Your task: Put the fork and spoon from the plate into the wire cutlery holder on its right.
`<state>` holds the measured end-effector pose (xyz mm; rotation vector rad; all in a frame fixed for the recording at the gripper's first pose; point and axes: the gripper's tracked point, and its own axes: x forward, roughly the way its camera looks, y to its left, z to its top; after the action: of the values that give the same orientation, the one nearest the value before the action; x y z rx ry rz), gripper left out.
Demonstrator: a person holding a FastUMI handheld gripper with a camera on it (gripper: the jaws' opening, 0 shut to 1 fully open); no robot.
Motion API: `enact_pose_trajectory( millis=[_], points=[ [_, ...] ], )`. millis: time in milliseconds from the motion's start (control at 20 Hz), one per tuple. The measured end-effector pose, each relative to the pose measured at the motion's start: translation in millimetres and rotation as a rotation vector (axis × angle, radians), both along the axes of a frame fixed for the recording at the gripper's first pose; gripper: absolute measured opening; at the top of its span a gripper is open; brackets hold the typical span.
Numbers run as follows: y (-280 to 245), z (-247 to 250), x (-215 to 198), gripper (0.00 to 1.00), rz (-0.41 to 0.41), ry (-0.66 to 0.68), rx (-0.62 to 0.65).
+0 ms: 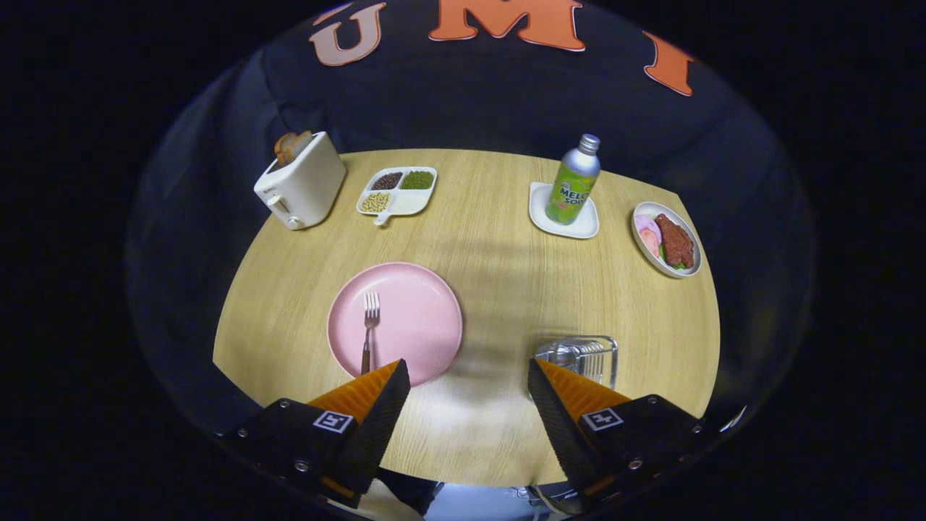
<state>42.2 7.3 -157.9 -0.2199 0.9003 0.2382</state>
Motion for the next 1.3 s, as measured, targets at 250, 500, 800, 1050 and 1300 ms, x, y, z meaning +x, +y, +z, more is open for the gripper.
enact_pose_trajectory(
  millis=[250, 500, 800, 1050, 1300],
  points=[
    [43.9, -32.0, -3.3, 0.99, 0.048, -0.052, 0.041],
    [80.6, -62.0, -2.5, 0.99, 0.096, -0.118, 0.071],
    [100.0, -90.8, 8.4, 0.98, 0.108, -0.203, 0.101],
    [112.6, -105.1, 11.1, 0.82, 0.171, -0.23, 0.089],
    [118.1, -123.7, 6.8, 0.59, 0.205, -0.188, 0.06]
  ],
)
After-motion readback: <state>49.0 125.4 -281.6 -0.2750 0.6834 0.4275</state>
